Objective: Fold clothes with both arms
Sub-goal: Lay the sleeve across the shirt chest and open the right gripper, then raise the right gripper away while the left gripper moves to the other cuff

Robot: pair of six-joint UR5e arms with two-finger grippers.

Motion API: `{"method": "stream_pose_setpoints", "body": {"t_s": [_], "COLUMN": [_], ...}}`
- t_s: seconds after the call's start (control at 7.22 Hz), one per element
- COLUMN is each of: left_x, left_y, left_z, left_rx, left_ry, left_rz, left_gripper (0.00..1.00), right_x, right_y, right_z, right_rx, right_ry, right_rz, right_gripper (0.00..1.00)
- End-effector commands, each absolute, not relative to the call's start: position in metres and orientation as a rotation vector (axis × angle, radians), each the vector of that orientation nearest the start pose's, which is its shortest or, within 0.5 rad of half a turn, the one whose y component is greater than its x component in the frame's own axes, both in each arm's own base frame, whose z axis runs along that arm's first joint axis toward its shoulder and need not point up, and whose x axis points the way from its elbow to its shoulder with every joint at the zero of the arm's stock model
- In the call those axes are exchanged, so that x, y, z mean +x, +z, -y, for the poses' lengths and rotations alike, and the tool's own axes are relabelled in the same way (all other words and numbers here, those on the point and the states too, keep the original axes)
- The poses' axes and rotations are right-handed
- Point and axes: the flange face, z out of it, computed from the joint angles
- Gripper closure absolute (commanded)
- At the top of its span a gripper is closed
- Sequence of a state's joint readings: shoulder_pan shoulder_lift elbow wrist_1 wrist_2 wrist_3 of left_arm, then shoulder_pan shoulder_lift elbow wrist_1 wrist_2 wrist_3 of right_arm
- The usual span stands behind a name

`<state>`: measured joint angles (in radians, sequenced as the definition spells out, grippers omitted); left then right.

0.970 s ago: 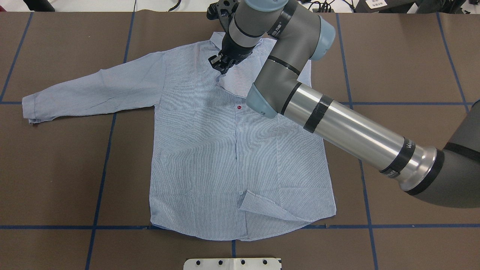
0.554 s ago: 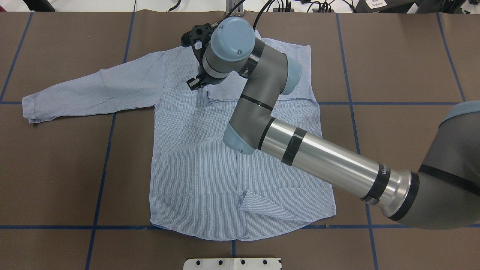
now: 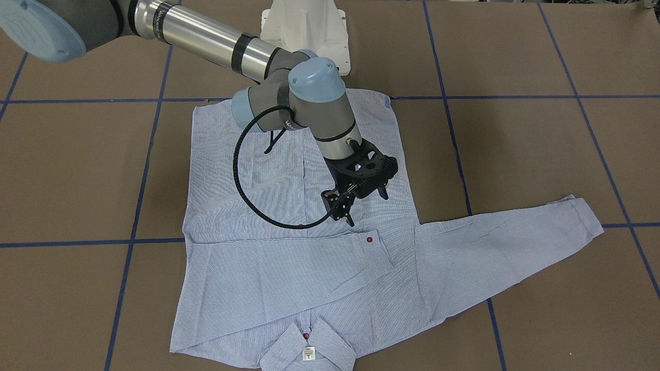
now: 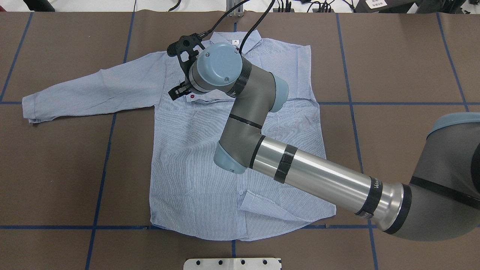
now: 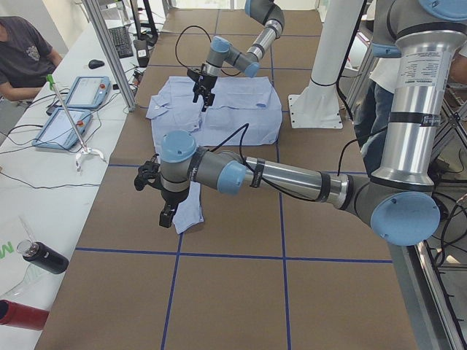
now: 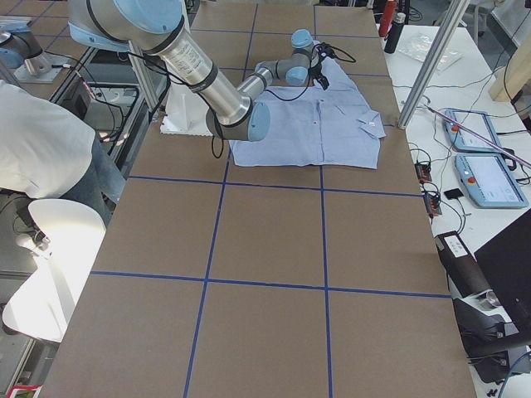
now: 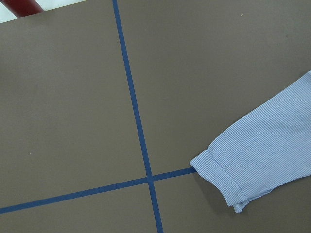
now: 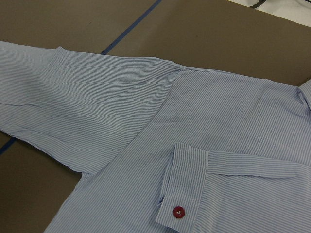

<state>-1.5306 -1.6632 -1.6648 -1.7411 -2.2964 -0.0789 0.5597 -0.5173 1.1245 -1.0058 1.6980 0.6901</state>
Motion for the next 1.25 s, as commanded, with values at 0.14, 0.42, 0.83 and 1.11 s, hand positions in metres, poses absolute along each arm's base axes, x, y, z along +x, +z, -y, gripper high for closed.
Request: {"method": "stream_pose_setpoints", "body": {"t_s": [0.14,0.42,0.83,1.11], "left_x": [0.048,0.073,0.107,0.137], "left_y": [0.556,0.578,0.600,0.640], "left_z": [0.556,0.544,0.543,0.532], "left_rx": [0.260,0.281,0.297,0.322], "left_ry": [-0.050,-0.065,-0.194,-0.214], "left_rz": [-0.841,-0.860,-0.813,-0.808], "left_gripper": [0.01,0.01,0.04,0.07], "right_x": [-0.545,-0.443,-0.309,-0.279], "right_y": [0.082,0.145,0.245,0.259], "right_z": [0.560,0.609,0.608,0.604], "right_rx": [0.344,0.191,0.143,0.127], "right_ry": [-0.260,-0.149,-0.174,-0.199], "right_rz": [0.876,0.863,0.792,0.753], "right_gripper": [0.00,0.00,0.00,0.00]}}
